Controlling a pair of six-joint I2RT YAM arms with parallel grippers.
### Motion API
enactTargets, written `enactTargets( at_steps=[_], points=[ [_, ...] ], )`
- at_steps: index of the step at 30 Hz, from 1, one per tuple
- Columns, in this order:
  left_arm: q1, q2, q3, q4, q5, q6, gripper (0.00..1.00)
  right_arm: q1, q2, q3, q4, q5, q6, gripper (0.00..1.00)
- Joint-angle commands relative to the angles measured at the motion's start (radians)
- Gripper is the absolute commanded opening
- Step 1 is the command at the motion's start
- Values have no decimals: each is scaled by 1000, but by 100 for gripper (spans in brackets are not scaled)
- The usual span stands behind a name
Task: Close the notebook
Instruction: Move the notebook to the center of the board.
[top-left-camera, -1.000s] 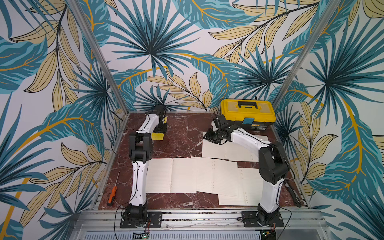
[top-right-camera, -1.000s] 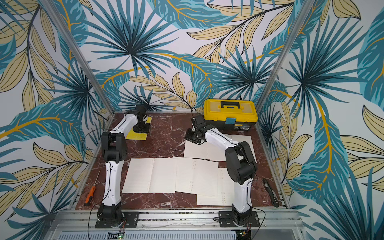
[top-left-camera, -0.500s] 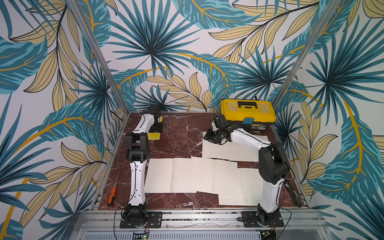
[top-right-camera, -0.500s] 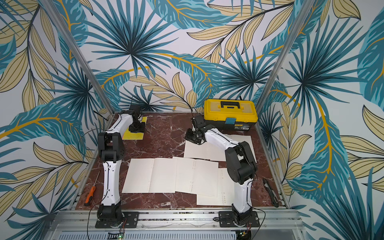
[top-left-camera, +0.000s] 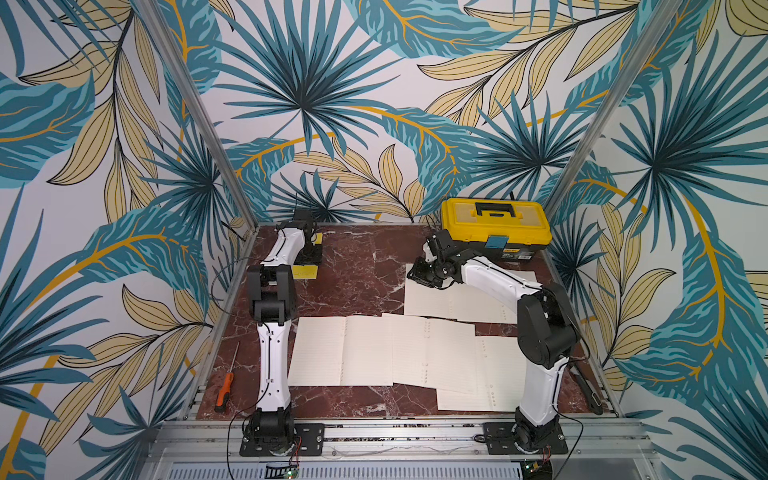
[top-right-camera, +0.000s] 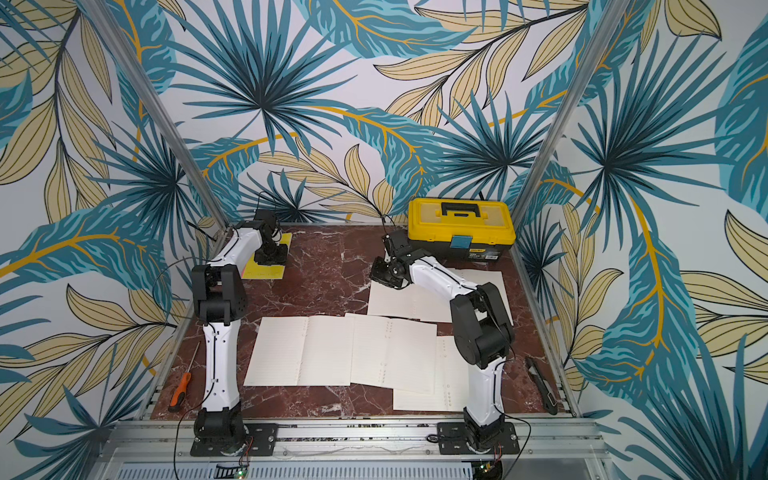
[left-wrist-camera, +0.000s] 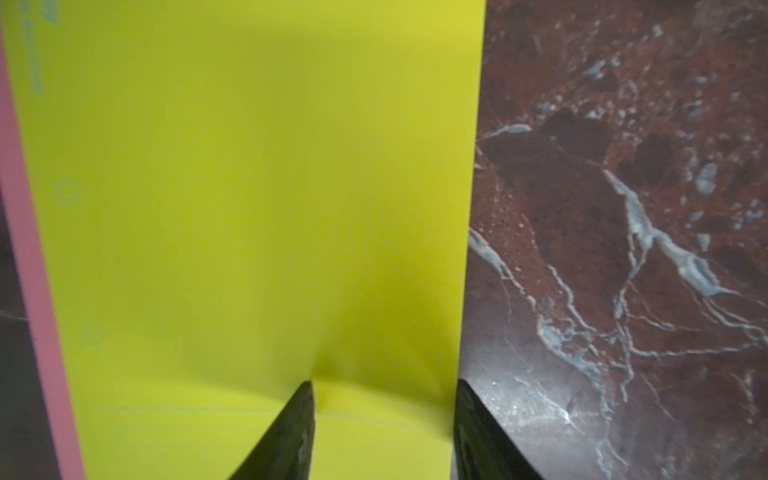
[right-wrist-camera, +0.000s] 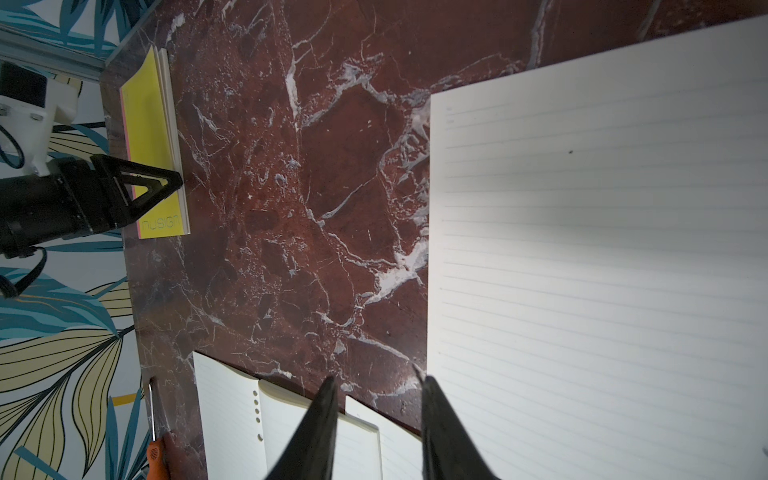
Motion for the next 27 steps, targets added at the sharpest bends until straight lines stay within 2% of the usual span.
enactTargets(
  at_steps=[1,9,16,24,27],
  points=[
    [25,13,-53,-35,15,1,59,-3,9,5,-15,4,-7,35],
    [23,-55,-77,-11,29,-5,66,-4,-1,7,-17,5,-17,35],
    [11,-142,-101,-9,34,-12,76,-3,-9,3,-17,6,-20,35],
    [-40,-224,-131,-46,26,-32,77,-3,-26,-14,-36,17,-38,35],
    [-65,-276,-193,-37,42,-57,77,-2,-34,-32,-56,24,-50,35]
  ],
)
